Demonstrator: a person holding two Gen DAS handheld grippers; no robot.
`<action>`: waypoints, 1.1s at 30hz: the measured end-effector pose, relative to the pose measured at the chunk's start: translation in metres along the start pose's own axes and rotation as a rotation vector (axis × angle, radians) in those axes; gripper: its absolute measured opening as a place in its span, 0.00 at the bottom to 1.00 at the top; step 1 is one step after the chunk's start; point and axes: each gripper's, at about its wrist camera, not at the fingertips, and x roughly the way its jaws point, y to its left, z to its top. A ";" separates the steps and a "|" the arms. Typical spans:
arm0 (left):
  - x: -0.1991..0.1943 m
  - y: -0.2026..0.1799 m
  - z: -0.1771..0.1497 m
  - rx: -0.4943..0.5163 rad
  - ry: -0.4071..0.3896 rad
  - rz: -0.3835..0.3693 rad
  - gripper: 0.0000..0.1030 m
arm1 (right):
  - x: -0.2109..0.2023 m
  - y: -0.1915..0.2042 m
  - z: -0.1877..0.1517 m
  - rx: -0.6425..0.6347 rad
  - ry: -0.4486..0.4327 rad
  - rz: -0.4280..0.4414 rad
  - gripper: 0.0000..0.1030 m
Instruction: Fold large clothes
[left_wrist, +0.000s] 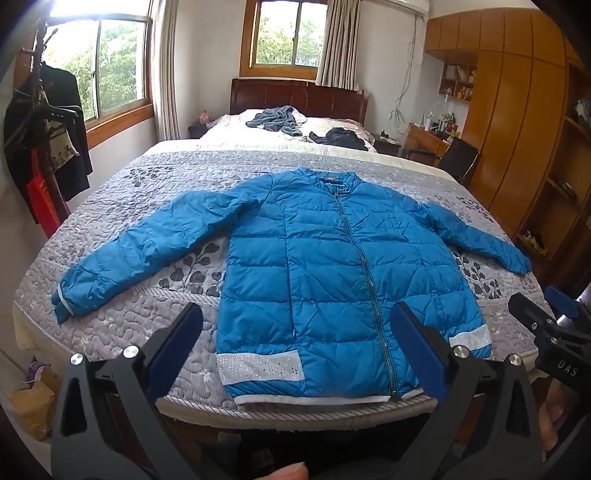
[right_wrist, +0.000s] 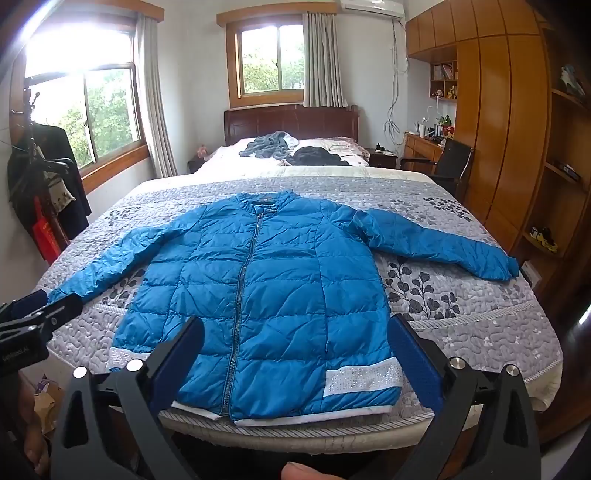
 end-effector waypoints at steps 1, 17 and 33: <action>0.000 0.001 0.000 0.000 0.000 0.000 0.97 | 0.000 0.000 0.000 0.000 0.000 0.001 0.96; 0.002 0.004 0.007 -0.002 -0.001 0.007 0.97 | -0.001 -0.002 0.001 0.002 0.002 0.001 0.96; 0.000 0.001 0.003 0.000 -0.010 0.016 0.97 | -0.001 -0.003 0.002 0.003 0.004 0.003 0.96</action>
